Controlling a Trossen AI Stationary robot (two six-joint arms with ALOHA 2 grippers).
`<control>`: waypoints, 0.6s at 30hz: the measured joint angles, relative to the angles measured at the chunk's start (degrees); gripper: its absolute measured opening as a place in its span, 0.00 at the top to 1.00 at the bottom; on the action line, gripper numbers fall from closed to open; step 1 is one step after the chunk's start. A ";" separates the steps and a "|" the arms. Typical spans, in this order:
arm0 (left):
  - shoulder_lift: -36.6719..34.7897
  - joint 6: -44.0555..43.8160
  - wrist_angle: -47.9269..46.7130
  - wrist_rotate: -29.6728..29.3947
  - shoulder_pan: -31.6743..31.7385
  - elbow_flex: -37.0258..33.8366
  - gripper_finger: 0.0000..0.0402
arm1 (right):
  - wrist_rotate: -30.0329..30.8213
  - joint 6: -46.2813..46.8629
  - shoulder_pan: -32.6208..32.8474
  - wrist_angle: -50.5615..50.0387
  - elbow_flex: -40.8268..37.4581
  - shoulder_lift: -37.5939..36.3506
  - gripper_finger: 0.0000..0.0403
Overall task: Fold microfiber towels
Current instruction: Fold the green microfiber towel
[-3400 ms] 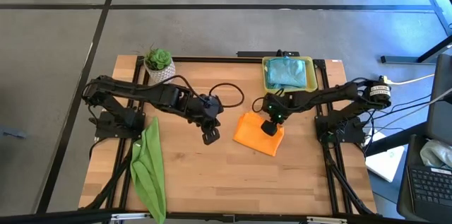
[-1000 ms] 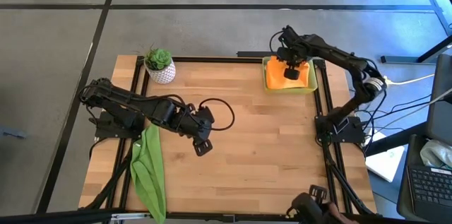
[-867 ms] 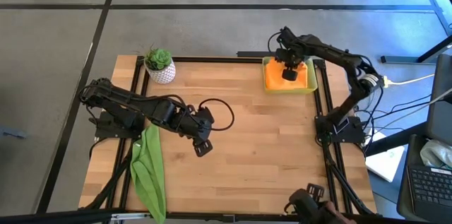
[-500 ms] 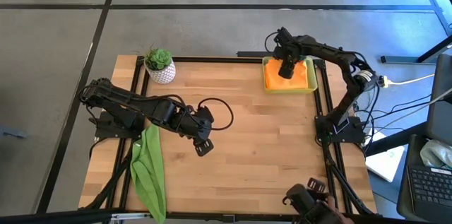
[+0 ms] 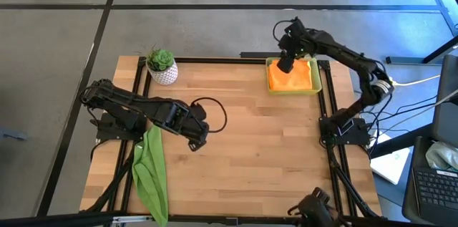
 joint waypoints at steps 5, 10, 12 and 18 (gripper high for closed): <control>0.02 -1.04 -1.73 4.15 1.67 -2.28 0.89 | -14.53 6.21 3.55 -1.03 3.19 -4.62 0.48; 0.02 -5.27 1.64 9.42 -0.47 -8.42 0.77 | -20.14 8.21 10.06 -4.24 4.49 -7.29 0.49; 0.02 -7.32 2.70 10.97 -2.53 -11.32 0.73 | -20.46 8.36 13.28 -5.19 4.49 -7.95 0.49; 0.02 -16.17 9.13 18.80 -10.37 -17.39 0.66 | -23.02 10.56 22.44 -5.75 4.49 -8.50 0.49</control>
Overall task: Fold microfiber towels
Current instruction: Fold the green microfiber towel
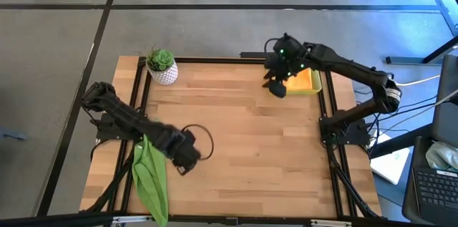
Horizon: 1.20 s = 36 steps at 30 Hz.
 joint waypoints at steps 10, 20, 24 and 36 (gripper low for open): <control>0.00 -34.86 5.73 12.87 -13.67 -8.09 0.66 | -4.41 9.33 11.00 8.01 -0.02 0.48 0.49; 0.00 -55.26 8.98 13.42 -18.74 -15.11 0.66 | -4.35 10.75 16.54 10.51 -0.02 3.26 0.49; 0.00 -58.91 15.62 15.39 -20.24 -19.97 0.66 | -4.72 12.36 18.31 10.47 -0.02 3.69 0.49; 0.00 -60.81 24.88 16.72 -21.18 -28.01 0.66 | -4.86 12.97 23.51 6.94 -0.04 3.67 0.49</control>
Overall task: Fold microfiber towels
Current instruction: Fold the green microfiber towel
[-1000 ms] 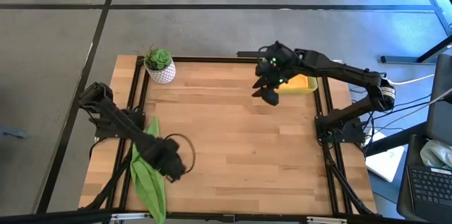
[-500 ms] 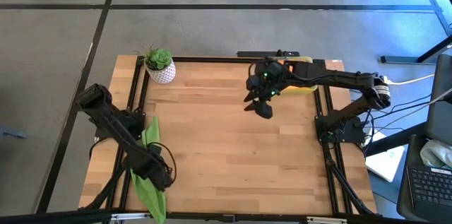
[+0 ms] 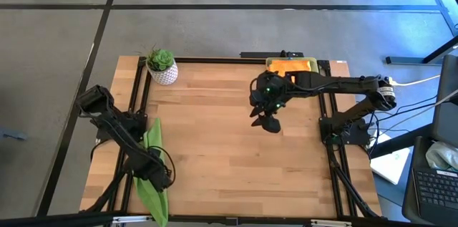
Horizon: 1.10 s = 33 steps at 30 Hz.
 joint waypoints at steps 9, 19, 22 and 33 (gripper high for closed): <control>-0.04 0.93 4.91 -0.67 0.07 -3.58 0.66 | 0.01 0.02 1.07 -0.58 0.00 -0.02 0.49; 0.17 5.82 5.22 -2.58 0.13 -2.97 0.76 | 1.63 -0.25 1.05 0.28 0.00 -0.02 0.49; 0.30 7.23 5.43 -3.61 0.15 -2.33 0.89 | 2.05 -0.40 1.05 1.47 0.00 -0.02 0.49; -1.28 9.89 5.51 -5.68 0.22 0.76 1.00 | 3.56 -0.61 1.05 2.95 0.00 -0.04 0.49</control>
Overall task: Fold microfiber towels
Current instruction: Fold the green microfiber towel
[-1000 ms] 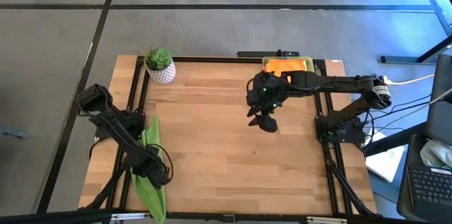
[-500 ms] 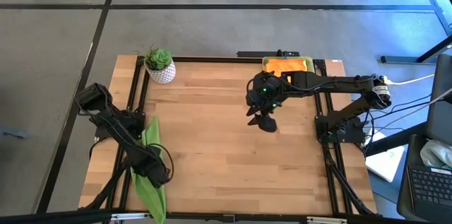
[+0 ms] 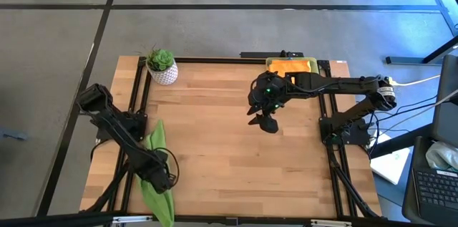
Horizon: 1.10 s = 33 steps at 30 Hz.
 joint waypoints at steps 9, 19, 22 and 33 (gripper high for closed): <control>-3.82 -1.78 -10.35 -8.34 2.22 6.24 1.00 | 0.16 -0.78 0.00 0.08 -0.02 0.00 0.49; -4.03 10.71 -8.23 -14.04 11.85 7.44 1.00 | 0.80 -0.75 0.00 0.21 -0.02 0.00 0.49; -4.03 15.45 -6.97 -16.74 16.50 7.44 1.00 | 0.79 0.51 -0.01 0.19 -0.02 0.00 0.49; -4.03 27.28 6.85 -28.64 36.66 7.46 0.99 | 0.45 14.24 0.69 1.61 -5.33 -0.04 0.49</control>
